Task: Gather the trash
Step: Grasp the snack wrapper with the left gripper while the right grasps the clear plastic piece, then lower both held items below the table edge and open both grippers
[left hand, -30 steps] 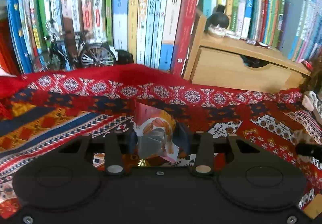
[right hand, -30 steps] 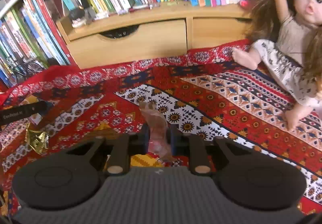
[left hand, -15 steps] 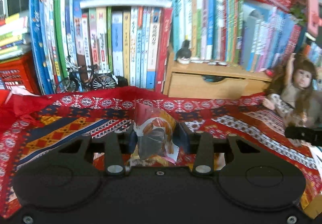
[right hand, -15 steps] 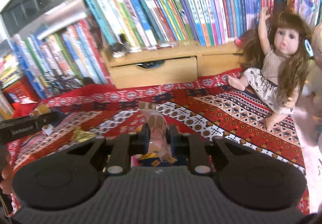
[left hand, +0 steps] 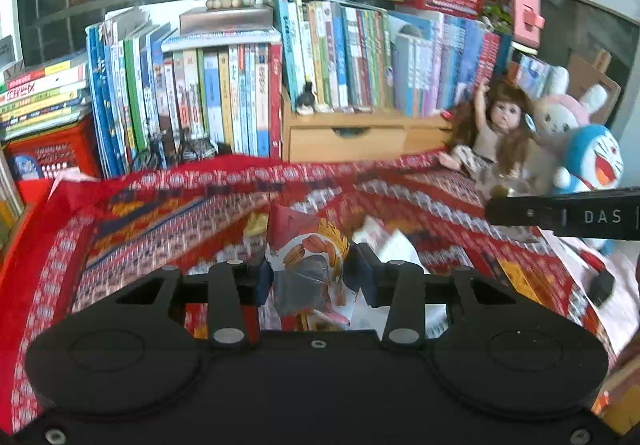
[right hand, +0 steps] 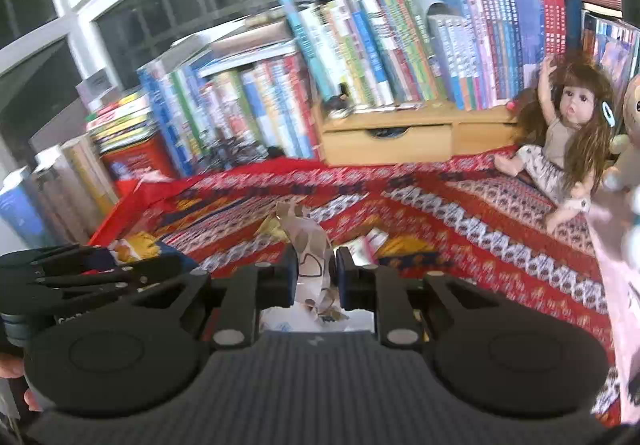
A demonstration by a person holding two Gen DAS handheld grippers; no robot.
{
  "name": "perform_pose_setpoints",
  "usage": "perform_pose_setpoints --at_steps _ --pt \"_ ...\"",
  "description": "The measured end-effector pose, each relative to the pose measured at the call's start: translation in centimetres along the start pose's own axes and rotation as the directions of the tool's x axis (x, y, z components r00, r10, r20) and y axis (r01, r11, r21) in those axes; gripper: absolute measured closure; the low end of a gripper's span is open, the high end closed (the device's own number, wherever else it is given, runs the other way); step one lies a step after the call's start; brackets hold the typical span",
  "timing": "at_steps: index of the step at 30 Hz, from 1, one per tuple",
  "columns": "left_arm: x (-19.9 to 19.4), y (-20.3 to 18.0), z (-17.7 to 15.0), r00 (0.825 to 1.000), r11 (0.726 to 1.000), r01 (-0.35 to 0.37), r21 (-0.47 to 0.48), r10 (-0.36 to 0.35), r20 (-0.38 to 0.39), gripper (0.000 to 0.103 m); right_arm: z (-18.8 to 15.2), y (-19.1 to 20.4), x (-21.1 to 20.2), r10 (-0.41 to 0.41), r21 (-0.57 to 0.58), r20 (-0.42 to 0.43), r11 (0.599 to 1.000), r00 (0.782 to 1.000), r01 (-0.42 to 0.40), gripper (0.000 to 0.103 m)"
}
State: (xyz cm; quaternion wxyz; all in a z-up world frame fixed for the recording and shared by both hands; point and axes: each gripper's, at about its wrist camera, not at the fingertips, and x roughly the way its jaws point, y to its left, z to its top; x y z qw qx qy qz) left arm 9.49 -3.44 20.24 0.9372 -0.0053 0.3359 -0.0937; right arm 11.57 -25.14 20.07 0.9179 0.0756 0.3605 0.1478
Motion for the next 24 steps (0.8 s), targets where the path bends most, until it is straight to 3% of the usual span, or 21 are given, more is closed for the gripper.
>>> perform_pose_setpoints --at_steps 16,24 --pt "-13.2 -0.6 -8.3 0.997 0.999 0.038 -0.005 -0.037 0.065 0.063 -8.2 4.6 -9.2 0.06 -0.033 0.005 0.998 0.998 -0.06 0.079" --pt "-17.1 -1.0 -13.7 0.996 0.999 0.026 0.022 -0.027 0.08 0.063 -12.4 7.0 -12.4 0.131 -0.053 0.009 0.99 0.991 -0.13 0.079"
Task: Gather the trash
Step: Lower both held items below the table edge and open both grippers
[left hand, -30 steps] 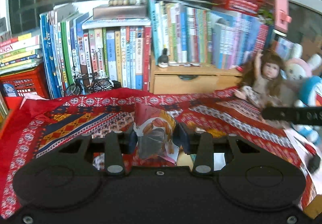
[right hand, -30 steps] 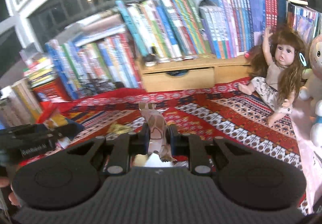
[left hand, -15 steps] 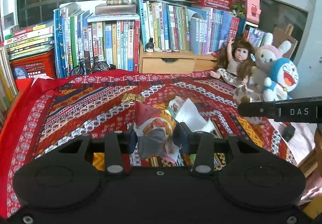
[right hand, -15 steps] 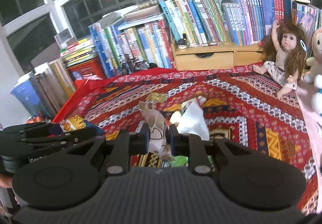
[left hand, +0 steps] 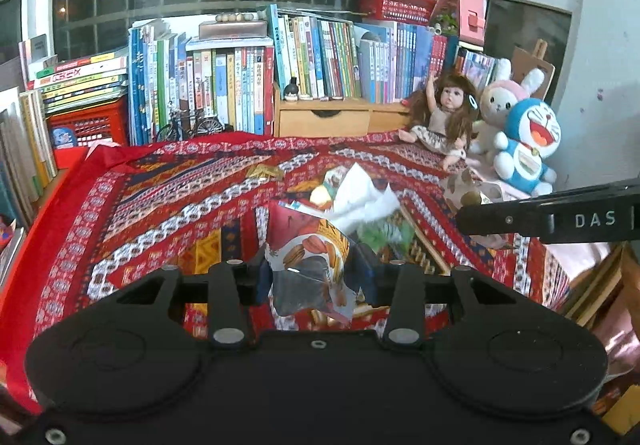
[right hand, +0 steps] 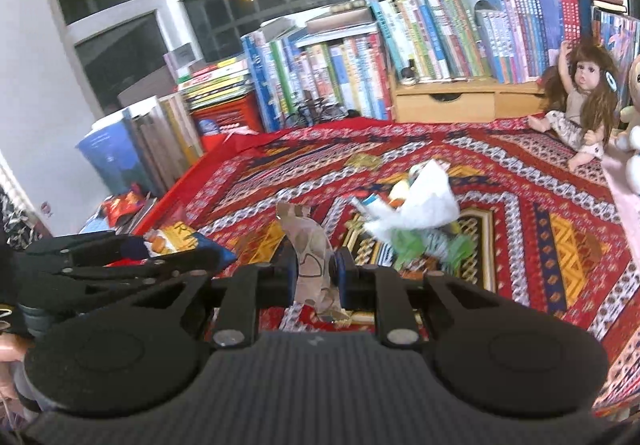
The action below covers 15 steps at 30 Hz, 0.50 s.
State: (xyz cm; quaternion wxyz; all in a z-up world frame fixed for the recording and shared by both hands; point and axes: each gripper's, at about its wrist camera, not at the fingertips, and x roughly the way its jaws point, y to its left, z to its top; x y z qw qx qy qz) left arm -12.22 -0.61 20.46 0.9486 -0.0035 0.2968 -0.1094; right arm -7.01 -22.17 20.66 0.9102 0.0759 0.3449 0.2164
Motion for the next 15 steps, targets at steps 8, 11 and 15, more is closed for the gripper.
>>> perform_pose_setpoints --at_steps 8,11,15 --pt "-0.9 -0.5 -7.3 0.998 0.999 -0.001 0.042 0.004 -0.057 0.063 -6.2 1.6 -0.2 0.03 -0.023 -0.038 0.999 0.999 -0.031 0.078" --pt "-0.7 -0.5 -9.9 0.996 0.999 0.004 0.035 -0.001 -0.088 0.062 -8.8 1.7 0.6 0.038 -0.009 -0.073 0.999 0.997 -0.039 0.078" --pt "0.0 -0.3 -13.4 0.992 1.0 0.002 0.019 0.0 -0.126 0.062 -12.2 1.4 2.1 0.023 0.014 -0.123 1.0 0.992 -0.022 0.078"
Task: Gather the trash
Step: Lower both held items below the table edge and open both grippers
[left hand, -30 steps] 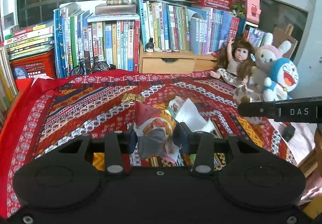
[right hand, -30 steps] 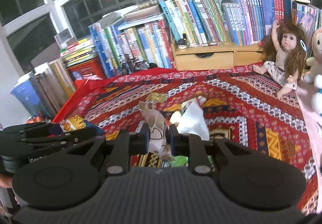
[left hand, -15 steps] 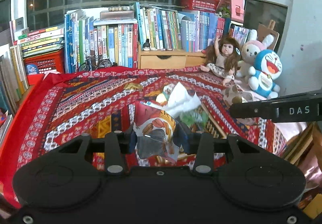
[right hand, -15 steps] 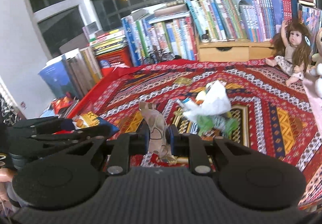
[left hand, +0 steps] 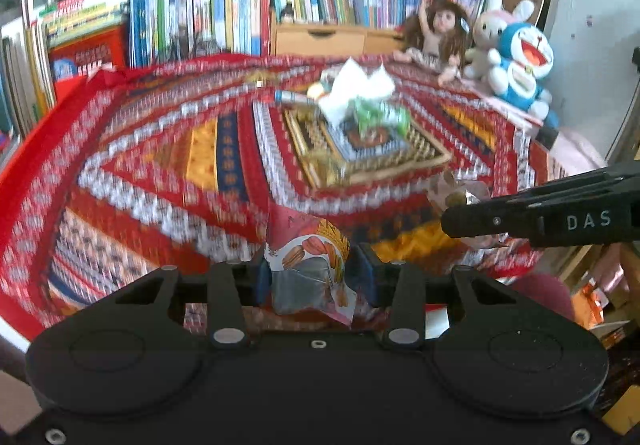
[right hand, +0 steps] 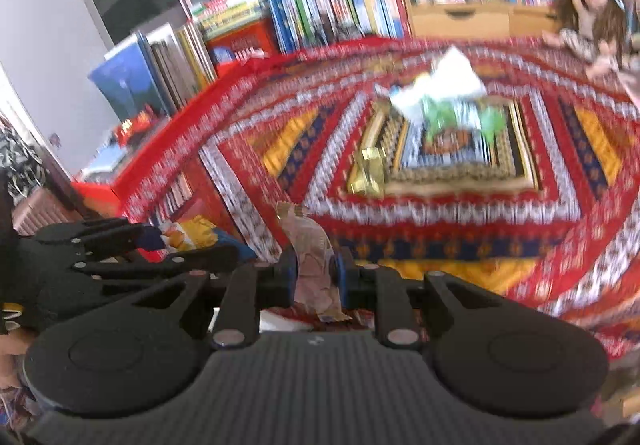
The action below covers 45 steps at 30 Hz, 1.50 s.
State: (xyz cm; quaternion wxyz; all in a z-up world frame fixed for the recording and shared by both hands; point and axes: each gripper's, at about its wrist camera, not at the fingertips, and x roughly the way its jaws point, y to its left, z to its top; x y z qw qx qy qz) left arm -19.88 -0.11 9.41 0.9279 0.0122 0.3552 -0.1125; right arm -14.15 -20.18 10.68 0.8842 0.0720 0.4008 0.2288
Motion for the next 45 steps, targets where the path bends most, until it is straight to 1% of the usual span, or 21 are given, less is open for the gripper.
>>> perform_pose_setpoints --at_steps 2,5,8,11,13,16,20,23,27,31,32,33,34,35,37,41,45 --pt "0.8 0.1 -1.8 1.0 1.0 -0.002 -0.01 0.002 -0.021 0.062 -1.6 -0.3 0.8 -0.001 0.015 -0.021 1.0 1.0 0.002 0.078" --pt "2.3 0.3 -4.2 0.998 1.0 0.002 -0.03 -0.004 -0.058 0.062 -3.8 -0.8 2.2 0.023 0.065 -0.059 0.998 0.998 -0.019 0.078" --pt "3.8 0.3 -6.3 0.995 0.999 0.0 -0.041 -0.004 -0.1 0.062 -6.1 -1.4 3.9 0.011 0.101 -0.101 0.995 0.995 0.0 0.078" --pt "5.7 0.4 -8.3 0.987 0.998 0.007 -0.058 -0.016 -0.158 0.062 -8.2 -1.9 6.0 -0.008 0.126 -0.165 0.992 0.986 0.029 0.078" --pt "7.0 0.4 -9.5 0.98 0.998 0.005 -0.064 -0.018 -0.197 0.062 -9.2 -2.4 7.4 0.007 0.166 -0.209 0.986 0.978 0.028 0.078" --pt "9.0 0.4 -11.1 0.968 0.999 -0.021 -0.045 0.009 -0.249 0.062 -10.4 -3.4 9.4 0.034 0.234 -0.264 0.972 0.964 0.029 0.078" --pt "11.2 0.6 -13.1 0.95 1.0 -0.026 -0.011 0.021 -0.311 0.062 -11.2 -3.6 11.7 0.034 0.26 -0.328 0.964 0.944 0.056 0.078" --pt "12.3 1.2 -14.2 0.942 1.0 -0.016 0.0 0.015 -0.334 0.062 -11.5 -3.4 13.4 0.019 0.268 -0.384 0.959 0.923 0.091 0.078" --pt "13.6 2.5 -15.7 0.932 1.0 -0.005 -0.017 -0.002 -0.363 0.061 -11.8 -3.4 14.9 -0.008 0.277 -0.445 0.95 0.895 0.147 0.077" --pt "14.6 3.3 -17.1 0.919 1.0 0.023 -0.012 -0.025 -0.395 0.06 -12.3 -3.2 16.3 -0.033 0.28 -0.495 0.94 0.868 0.195 0.072" --pt "14.8 3.4 -17.3 0.917 1.0 0.026 -0.007 -0.026 -0.399 0.057 -12.4 -3.2 16.6 -0.035 0.282 -0.506 0.938 0.862 0.203 0.068" --pt "15.1 3.5 -17.5 0.914 1.0 0.03 -0.004 -0.029 -0.404 0.056 -12.5 -3.3 16.9 -0.037 0.282 -0.516 0.936 0.856 0.211 0.062" --pt "15.3 3.5 -17.7 0.912 1.0 0.031 -0.006 -0.031 -0.409 0.05 -12.6 -3.3 17.2 -0.045 0.279 -0.527 0.934 0.849 0.223 0.054" --pt "15.5 3.5 -17.8 0.91 0.999 0.034 -0.01 -0.035 -0.412 0.042 -12.6 -3.2 17.4 -0.049 0.277 -0.532 0.934 0.846 0.228 0.051" --pt "15.8 3.8 -17.8 0.909 0.999 0.047 -0.021 -0.051 -0.413 0.034 -12.7 -3.2 17.7 -0.06 0.273 -0.542 0.931 0.838 0.243 0.047" --pt "15.9 3.7 -17.5 0.914 0.998 0.062 -0.008 -0.06 -0.402 0.027 -12.4 -3.7 17.8 -0.082 0.268 -0.555 0.924 0.828 0.271 0.04" --pt "15.6 3.4 -17.3 0.922 0.998 0.06 0.011 -0.051 -0.383 0.022 -12.2 -4.2 17.4 -0.092 0.274 -0.562 0.917 0.822 0.29 0.037"
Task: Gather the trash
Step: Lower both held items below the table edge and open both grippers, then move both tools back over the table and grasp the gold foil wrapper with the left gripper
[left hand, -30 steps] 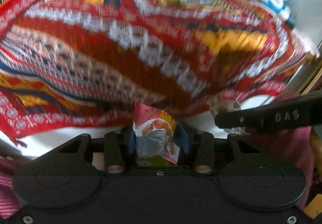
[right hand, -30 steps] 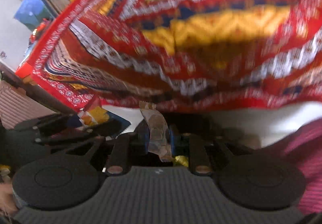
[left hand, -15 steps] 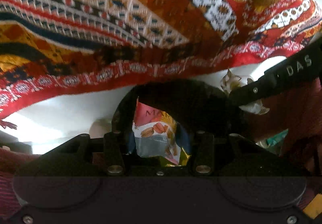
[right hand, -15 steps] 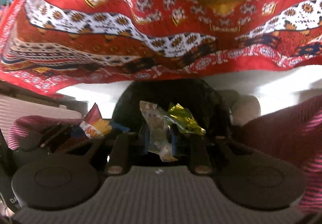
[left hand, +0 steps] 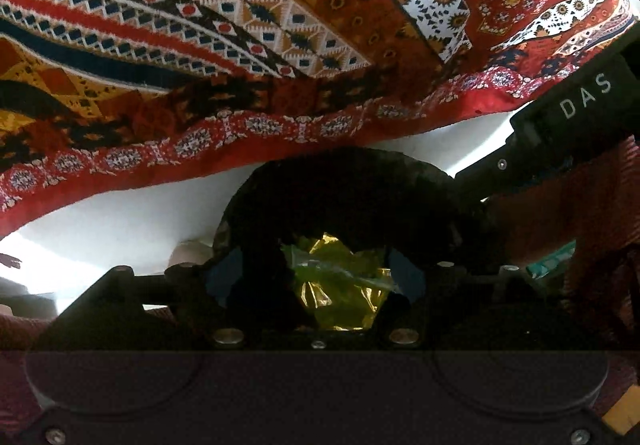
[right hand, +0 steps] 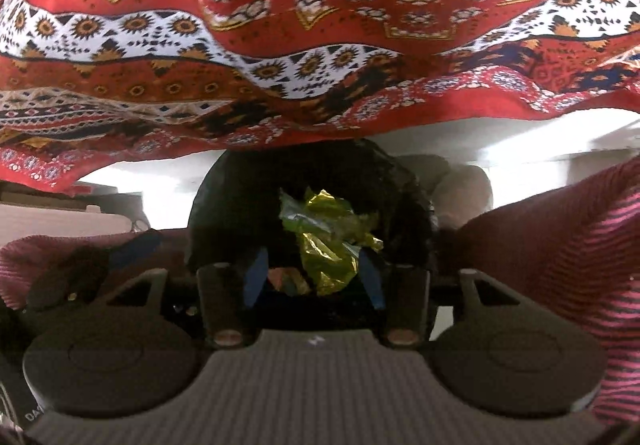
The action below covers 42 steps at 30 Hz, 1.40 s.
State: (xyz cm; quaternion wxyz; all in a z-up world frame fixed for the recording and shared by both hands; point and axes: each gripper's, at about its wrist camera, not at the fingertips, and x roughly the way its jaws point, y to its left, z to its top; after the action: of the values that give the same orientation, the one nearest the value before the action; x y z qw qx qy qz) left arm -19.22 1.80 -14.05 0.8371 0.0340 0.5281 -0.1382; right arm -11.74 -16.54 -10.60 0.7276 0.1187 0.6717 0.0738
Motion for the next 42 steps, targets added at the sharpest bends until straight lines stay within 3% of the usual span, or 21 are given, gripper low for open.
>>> perform_pose_setpoints --at_steps 8,14,20,26,31,35,42 --pt "-3.2 -0.6 0.1 0.994 0.999 -0.014 0.048 0.009 0.106 0.019 0.0 0.4 -3.1 0.023 -0.036 0.063 0.999 0.998 -0.02 0.026" --pt "-6.4 -1.3 1.1 0.977 0.996 -0.054 0.076 0.036 0.21 0.016 -0.2 1.5 -6.1 0.044 -0.116 0.138 0.993 0.989 -0.028 0.022" --pt "-10.0 -2.0 1.9 0.956 0.994 -0.073 0.078 0.048 0.29 0.015 -0.7 1.3 -9.5 0.128 -0.155 0.214 0.983 0.968 -0.096 0.021" --pt "-15.2 -1.8 3.3 0.918 0.998 -0.054 0.037 0.035 0.395 0.006 -0.7 1.5 -13.8 0.204 -0.231 0.333 0.964 0.921 -0.13 0.018" --pt "-18.1 -2.0 5.8 0.878 0.996 -0.09 0.031 0.064 0.474 0.005 0.4 0.8 -17.3 0.224 -0.256 0.436 0.959 0.872 -0.119 0.018" --pt "-18.7 -2.1 8.5 0.865 0.995 -0.103 0.009 0.085 0.495 0.005 1.6 -0.2 -19.2 0.215 -0.275 0.495 0.958 0.842 -0.082 0.017" --pt "-17.1 -1.9 13.7 0.849 0.999 -0.026 -0.032 0.039 0.527 0.005 5.4 -1.5 -20.4 0.123 -0.276 0.589 0.96 0.799 0.055 0.017"
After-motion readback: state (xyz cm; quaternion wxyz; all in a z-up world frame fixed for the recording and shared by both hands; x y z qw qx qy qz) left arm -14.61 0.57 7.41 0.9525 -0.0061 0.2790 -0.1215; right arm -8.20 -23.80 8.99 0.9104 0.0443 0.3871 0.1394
